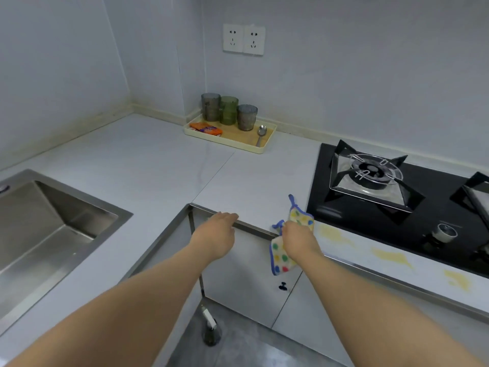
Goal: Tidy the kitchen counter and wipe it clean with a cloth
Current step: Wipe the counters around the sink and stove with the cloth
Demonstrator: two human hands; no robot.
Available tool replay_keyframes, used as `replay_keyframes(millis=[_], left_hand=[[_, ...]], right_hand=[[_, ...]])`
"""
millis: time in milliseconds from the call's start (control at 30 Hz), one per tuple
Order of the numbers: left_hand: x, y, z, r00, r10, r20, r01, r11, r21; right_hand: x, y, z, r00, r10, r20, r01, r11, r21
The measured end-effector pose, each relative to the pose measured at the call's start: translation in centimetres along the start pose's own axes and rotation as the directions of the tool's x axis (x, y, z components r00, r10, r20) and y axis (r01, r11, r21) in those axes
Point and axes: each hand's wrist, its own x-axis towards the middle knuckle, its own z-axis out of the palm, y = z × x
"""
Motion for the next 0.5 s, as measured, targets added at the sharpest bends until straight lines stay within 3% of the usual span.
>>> replay_keyframes(millis=[133, 267, 400, 500], left_hand=[[-0.7, 0.2, -3.0, 0.995, -0.081, -0.064, 0.076, 0.994, -0.074], [-1.9, -0.2, -5.3, 0.963, -0.23, -0.14, 0.188, 0.948, -0.258], [-4.9, -3.0, -7.7, 0.888, -0.381, -0.256, 0.223, 0.845, -0.487], [-7.8, -5.3, -9.3, 0.849, -0.459, -0.262, 0.184, 0.722, -0.667]], right_hand=[[-0.4, -2.9, -1.8, 0.988, -0.133, -0.079, 0.148, 0.962, 0.229], [-0.2, -6.6, -2.9, 0.949, -0.278, -0.149, 0.314, 0.878, 0.362], [-1.3, -13.1, -3.2, 0.873, -0.473, -0.115, 0.459, 0.722, 0.518], [-2.9, -18.0, -2.5, 0.808, -0.588, -0.049, 0.488, 0.619, 0.616]])
